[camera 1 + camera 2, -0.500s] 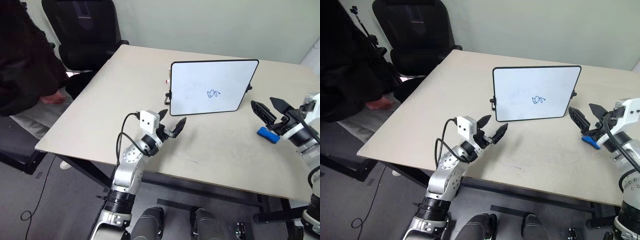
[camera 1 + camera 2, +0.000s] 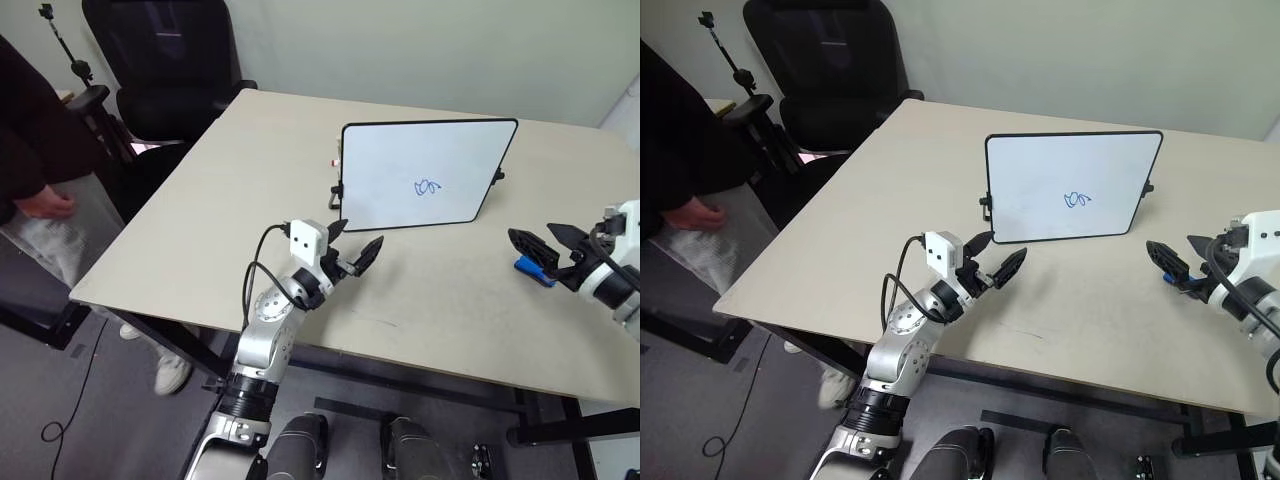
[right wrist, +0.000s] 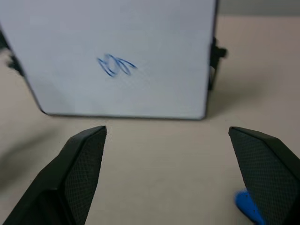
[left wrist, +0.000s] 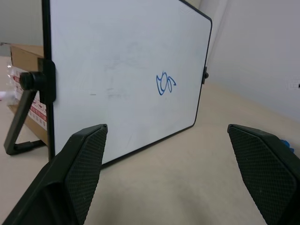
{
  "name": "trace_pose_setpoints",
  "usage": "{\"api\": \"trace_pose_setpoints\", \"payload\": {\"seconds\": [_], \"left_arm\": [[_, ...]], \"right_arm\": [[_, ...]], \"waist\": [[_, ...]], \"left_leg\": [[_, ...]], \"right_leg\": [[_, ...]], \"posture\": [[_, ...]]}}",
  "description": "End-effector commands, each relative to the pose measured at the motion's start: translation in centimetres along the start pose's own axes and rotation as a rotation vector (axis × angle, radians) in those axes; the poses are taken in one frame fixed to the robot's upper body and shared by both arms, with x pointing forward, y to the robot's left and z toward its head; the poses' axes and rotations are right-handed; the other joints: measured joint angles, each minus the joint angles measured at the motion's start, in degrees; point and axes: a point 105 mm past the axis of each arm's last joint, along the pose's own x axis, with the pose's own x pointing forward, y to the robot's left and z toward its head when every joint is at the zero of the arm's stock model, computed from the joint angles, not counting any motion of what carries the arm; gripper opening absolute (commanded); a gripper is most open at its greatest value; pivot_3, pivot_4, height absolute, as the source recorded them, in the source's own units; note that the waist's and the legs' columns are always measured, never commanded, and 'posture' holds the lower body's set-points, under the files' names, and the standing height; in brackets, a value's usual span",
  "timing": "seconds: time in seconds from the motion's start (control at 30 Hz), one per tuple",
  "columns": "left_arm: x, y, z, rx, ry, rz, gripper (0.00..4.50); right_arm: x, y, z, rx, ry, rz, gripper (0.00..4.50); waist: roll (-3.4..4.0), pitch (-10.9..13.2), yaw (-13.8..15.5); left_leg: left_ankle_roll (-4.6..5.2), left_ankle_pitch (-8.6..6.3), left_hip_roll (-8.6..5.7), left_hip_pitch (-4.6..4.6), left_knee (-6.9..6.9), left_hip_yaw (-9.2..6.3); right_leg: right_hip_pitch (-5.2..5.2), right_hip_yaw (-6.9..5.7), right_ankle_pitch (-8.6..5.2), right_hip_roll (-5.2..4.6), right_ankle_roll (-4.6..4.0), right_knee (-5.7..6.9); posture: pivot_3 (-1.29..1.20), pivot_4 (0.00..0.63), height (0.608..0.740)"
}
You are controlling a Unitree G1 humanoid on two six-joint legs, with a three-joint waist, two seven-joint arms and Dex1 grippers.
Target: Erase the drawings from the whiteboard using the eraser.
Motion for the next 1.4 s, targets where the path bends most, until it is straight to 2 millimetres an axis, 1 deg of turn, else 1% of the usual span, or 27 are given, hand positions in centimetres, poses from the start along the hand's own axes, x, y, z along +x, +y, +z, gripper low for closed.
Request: {"api": "trace_pose_setpoints", "payload": {"seconds": [0.03,0.13,0.23,0.3,0.37,0.5,0.63,0.77,0.83,0.9,1.17,1.27,1.33,1.4], "left_arm": [[0.4,-0.2,1.3,0.026,-0.05,-0.024,4.5],[0.3,-0.1,1.3,0.032,-0.055,-0.007,4.5],[0.1,0.2,1.5,0.036,-0.058,0.002,4.5],[-0.1,0.3,1.6,0.041,-0.061,0.011,4.5],[-0.3,0.3,1.7,0.044,-0.064,0.018,4.5],[-0.6,0.5,1.8,0.048,-0.068,0.037,4.5],[-1.0,0.6,1.9,0.055,-0.073,0.058,4.5],[-1.3,0.8,2.1,0.067,-0.077,0.077,4.5],[-1.5,1.0,2.3,0.073,-0.079,0.085,4.5],[-1.6,1.1,2.4,0.076,-0.079,0.091,4.5],[-2.0,1.3,2.6,0.086,-0.079,0.103,4.5],[-2.1,1.3,2.7,0.086,-0.078,0.104,4.5],[-2.1,1.2,2.6,0.084,-0.077,0.104,4.5],[-2.1,1.2,2.6,0.082,-0.076,0.104,4.5]], "right_arm": [[0.7,-1.8,-0.1,-0.098,0.103,-0.012,4.42],[1.5,-2.7,0.0,-0.131,0.163,0.023,4.42],[2.0,-2.7,-0.2,-0.14,0.212,0.106,4.42],[2.4,-3.1,-0.6,-0.163,0.255,0.142,4.42],[2.7,-3.7,-1.6,-0.2,0.324,0.16,4.42],[3.2,-5.4,-3.1,-0.232,0.415,0.166,4.42],[4.0,-7.2,-4.0,-0.249,0.461,0.113,4.42],[4.5,-8.4,-5.1,-0.259,0.526,0.074,4.42],[4.7,-8.6,-5.6,-0.261,0.551,0.078,4.42],[4.7,-8.6,-6.0,-0.276,0.585,0.092,4.42],[4.9,-8.8,-6.6,-0.305,0.616,0.103,4.42],[4.9,-8.8,-6.7,-0.298,0.616,0.104,3.82],[4.8,-8.7,-6.8,-0.298,0.621,0.119,3.2],[4.8,-8.7,-6.9,-0.305,0.627,0.125,3.2]], "waist": [[0.0,0.0,0.0],[0.0,0.0,0.0],[0.01,0.0,-0.1],[0.0,0.0,-0.2],[0.0,0.0,-0.2],[0.01,0.0,-0.1],[0.01,0.0,0.0],[0.01,0.0,-0.1],[0.01,0.0,-0.2],[0.02,0.0,-0.1],[0.02,0.0,-0.2],[0.02,0.0,-0.2],[0.02,0.0,-0.2],[0.02,0.0,-0.2]], "left_leg": [[0.0,0.0,0.0,0.02,0.01,0.01],[0.0,0.0,0.02,0.04,0.0,0.03],[0.01,0.0,0.02,0.04,-0.04,0.13],[0.02,-0.01,0.02,0.03,-0.05,0.18],[0.05,-0.04,0.01,0.03,-0.04,0.2],[0.1,-0.09,0.02,0.02,-0.02,0.2],[0.14,-0.1,0.03,0.04,-0.01,0.2],[0.15,-0.12,0.05,0.14,-0.03,0.2],[0.13,-0.13,0.06,0.21,-0.04,0.2],[0.08,-0.15,0.06,0.24,-0.05,0.2],[0.03,-0.15,0.07,0.39,-0.05,0.2],[0.03,-0.15,0.07,0.42,-0.05,0.2],[0.02,-0.15,0.07,0.43,-0.05,0.19],[0.02,-0.15,0.06,0.42,-0.05,0.19]], "right_leg": [[0.01,0.02,0.0,0.01,0.0,0.01],[0.0,0.11,0.0,0.05,0.01,0.01],[-0.06,0.31,0.0,0.14,0.09,0.01],[-0.09,0.4,-0.01,0.19,0.14,0.01],[-0.1,0.49,-0.02,0.24,0.17,0.0],[-0.09,0.54,0.0,0.25,0.21,0.01],[-0.1,0.58,0.04,0.25,0.19,0.06],[-0.09,0.59,0.08,0.25,0.13,0.13],[-0.09,0.59,0.23,0.25,-0.11,0.19],[-0.08,0.59,0.23,0.25,-0.13,0.26],[-0.02,0.63,0.32,0.25,-0.39,0.35],[-0.01,0.64,0.39,0.25,-0.52,0.36],[0.0,0.65,0.38,0.25,-0.52,0.36],[0.0,0.65,0.35,0.24,-0.53,0.36]], "posture": [[0.0,0.15,0.74],[0.0,0.15,0.74],[0.0,0.15,0.74],[0.0,0.15,0.74],[0.0,0.15,0.74],[0.0,0.15,0.74],[0.0,0.15,0.74],[0.0,0.15,0.74],[0.0,0.15,0.74],[0.0,0.15,0.74],[0.0,0.15,0.74],[0.0,0.15,0.74],[0.0,0.15,0.74],[0.0,0.15,0.74]]}}
